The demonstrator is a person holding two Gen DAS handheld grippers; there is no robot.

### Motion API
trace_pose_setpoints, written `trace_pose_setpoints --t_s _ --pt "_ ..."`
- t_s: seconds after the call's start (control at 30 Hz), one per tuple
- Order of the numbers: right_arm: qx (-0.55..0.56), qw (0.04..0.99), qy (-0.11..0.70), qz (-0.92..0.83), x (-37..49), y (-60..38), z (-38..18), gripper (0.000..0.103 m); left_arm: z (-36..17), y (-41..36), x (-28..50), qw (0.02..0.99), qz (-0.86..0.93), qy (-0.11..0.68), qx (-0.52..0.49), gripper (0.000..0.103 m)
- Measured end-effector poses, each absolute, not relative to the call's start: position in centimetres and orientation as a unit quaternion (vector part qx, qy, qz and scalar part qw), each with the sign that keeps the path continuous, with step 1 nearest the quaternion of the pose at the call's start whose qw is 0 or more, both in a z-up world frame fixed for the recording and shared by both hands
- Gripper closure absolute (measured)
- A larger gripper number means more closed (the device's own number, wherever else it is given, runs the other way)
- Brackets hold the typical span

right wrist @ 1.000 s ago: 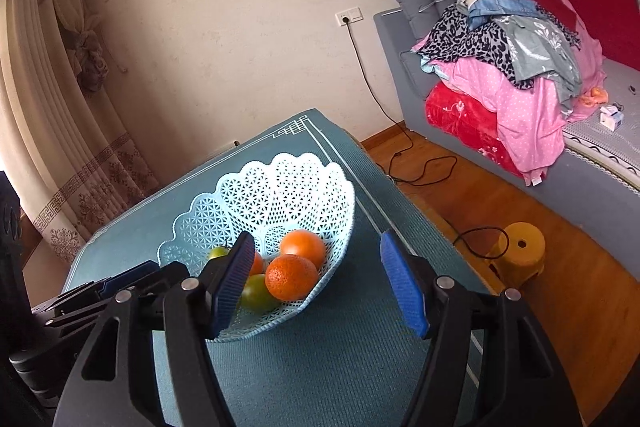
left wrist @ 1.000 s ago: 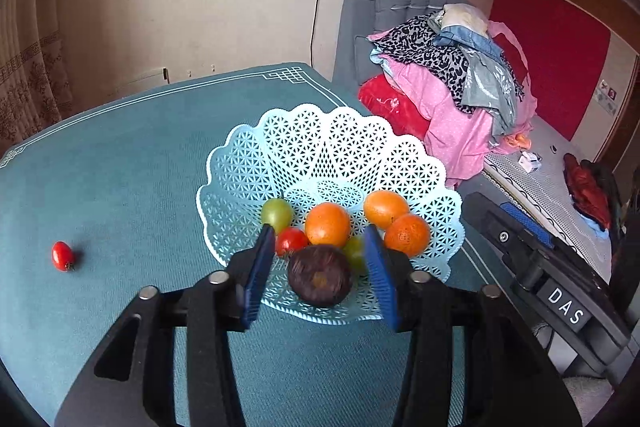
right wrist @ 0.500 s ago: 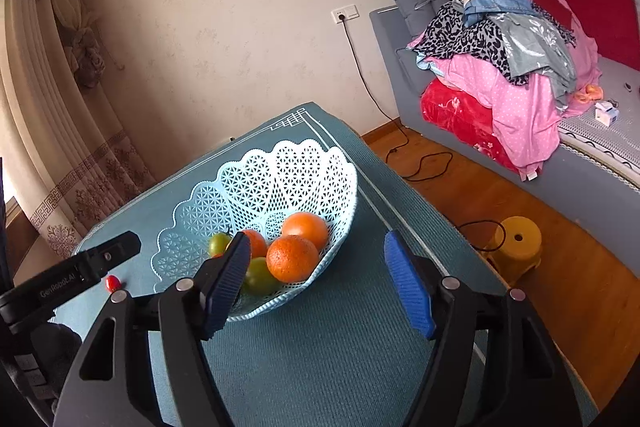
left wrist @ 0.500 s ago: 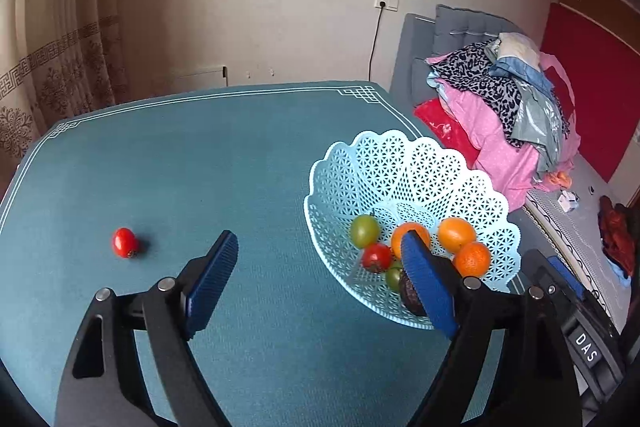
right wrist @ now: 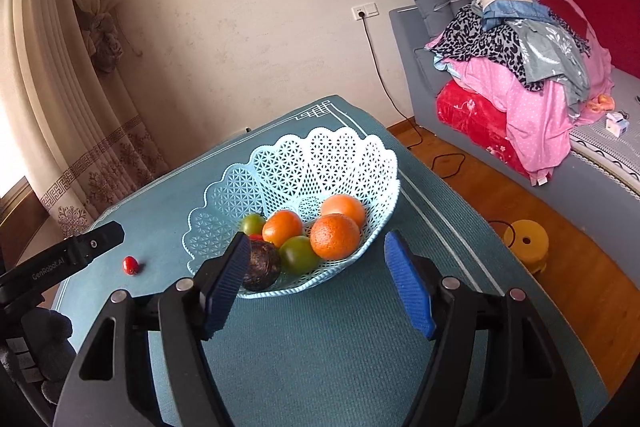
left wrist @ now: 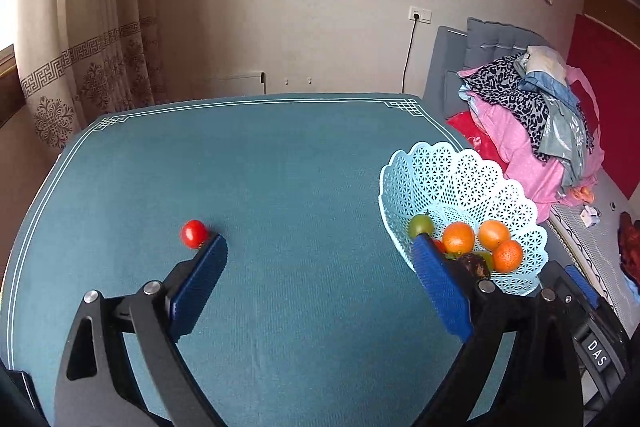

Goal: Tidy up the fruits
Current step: 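Move both open grippers back toward the red tomato and orange on the table, then grasp the orange on the table with the right gripper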

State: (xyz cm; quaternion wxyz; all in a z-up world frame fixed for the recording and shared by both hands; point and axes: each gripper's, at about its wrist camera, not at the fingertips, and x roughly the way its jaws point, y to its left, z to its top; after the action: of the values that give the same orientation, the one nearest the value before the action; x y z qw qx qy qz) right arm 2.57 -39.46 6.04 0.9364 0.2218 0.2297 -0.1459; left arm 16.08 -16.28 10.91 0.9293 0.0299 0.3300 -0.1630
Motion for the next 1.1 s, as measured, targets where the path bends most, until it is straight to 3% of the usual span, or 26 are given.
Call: trace_pose_setpoints --t_s 0.63,1.1 --pt "0.187 0.946 0.252 -0.076 2.9 -32.8 6.9 0.034 9.9 -6.3 16.1 0.933 -0.088 0.349 0.017 0.008" --pt "0.143 0.923 0.334 0.128 4.0 -22.4 4.8 0.034 7.8 -0.3 15.1 0.926 -0.046 0.374 -0.003 0.008"
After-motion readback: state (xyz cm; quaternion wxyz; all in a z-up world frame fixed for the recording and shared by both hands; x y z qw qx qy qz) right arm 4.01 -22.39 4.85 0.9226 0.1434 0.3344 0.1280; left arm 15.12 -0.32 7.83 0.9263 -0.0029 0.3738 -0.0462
